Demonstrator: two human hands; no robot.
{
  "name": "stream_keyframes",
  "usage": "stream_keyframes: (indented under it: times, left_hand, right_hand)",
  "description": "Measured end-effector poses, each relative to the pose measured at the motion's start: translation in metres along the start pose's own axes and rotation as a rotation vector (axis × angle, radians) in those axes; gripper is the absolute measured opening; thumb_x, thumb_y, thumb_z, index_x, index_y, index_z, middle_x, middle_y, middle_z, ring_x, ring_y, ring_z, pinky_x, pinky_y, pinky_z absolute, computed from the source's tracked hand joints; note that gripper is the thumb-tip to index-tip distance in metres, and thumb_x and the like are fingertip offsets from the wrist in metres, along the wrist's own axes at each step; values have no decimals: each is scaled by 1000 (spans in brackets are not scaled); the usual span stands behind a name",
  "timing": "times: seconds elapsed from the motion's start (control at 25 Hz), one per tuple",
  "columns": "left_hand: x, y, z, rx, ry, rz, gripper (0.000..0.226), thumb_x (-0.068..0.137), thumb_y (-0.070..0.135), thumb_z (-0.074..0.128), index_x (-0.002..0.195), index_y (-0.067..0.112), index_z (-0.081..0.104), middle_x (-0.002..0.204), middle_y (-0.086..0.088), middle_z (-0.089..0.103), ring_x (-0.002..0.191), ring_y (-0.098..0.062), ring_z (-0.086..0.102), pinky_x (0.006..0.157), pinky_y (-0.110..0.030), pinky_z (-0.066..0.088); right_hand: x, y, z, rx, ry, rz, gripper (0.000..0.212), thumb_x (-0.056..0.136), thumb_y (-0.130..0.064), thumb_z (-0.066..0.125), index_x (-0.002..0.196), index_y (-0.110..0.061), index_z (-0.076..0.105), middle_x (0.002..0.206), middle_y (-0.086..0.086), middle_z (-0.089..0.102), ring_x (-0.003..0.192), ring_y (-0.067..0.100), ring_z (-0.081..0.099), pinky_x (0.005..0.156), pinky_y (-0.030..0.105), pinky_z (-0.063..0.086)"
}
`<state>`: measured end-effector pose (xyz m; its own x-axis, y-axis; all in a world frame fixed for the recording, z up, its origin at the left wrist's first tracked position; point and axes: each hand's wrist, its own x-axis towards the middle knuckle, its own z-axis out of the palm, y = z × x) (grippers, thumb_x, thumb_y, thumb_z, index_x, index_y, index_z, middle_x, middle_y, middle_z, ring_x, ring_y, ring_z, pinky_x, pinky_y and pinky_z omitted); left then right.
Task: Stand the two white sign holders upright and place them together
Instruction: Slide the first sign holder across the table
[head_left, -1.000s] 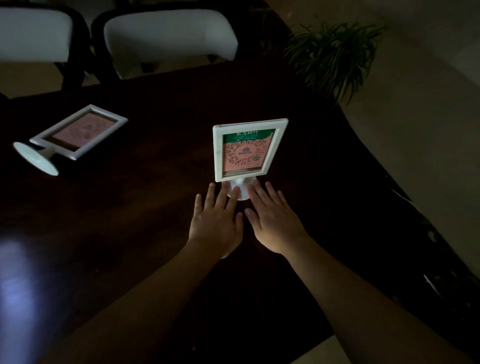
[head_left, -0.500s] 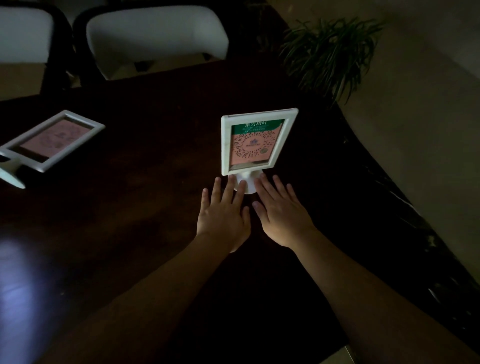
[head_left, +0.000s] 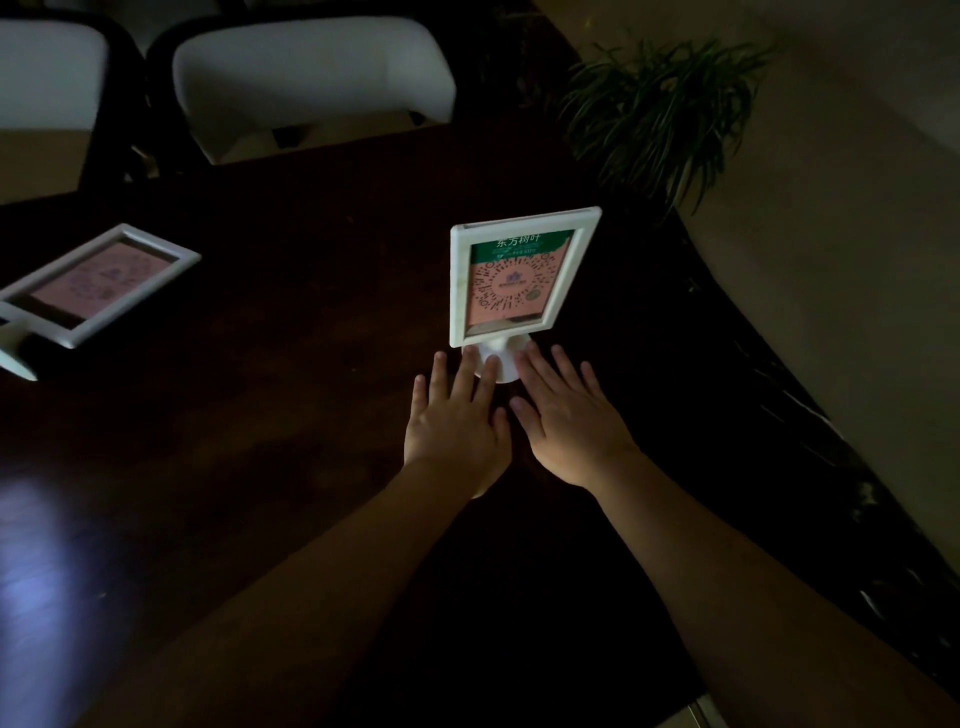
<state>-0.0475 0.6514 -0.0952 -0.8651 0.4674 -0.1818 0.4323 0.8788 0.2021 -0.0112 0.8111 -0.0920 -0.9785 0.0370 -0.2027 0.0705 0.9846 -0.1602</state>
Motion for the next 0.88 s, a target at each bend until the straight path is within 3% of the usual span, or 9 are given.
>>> stream_keyframes:
  times: [0.4,0.6,0.88]
  left_hand:
    - [13,-5,-6,52,-27,42,67,98,52,15,157,30,-7,167,-2,-13,151,-33,-14,121,-52,1]
    - [-1,-20,-21,-47,21,119,69,99,51,25,158,29,-2,168,-3,-5,152,-28,-11,121,-48,4]
    - [-55,-136,-73,-46,99,85,76,96,55,38,158,32,0,168,-1,0,152,-23,-8,115,-40,0]
  right_hand:
    - [4,-1,0,-4,-7,39,67,101,-58,10,159,-25,0,168,-4,-6,153,20,-10,122,46,-5]
    - [-3,-9,-5,28,10,76,67,102,-56,16,159,-24,-1,168,-2,-5,153,20,-9,124,46,-1]
    - [-22,-86,-15,160,177,138,64,103,-47,31,157,-13,22,166,9,18,154,27,9,124,45,11]
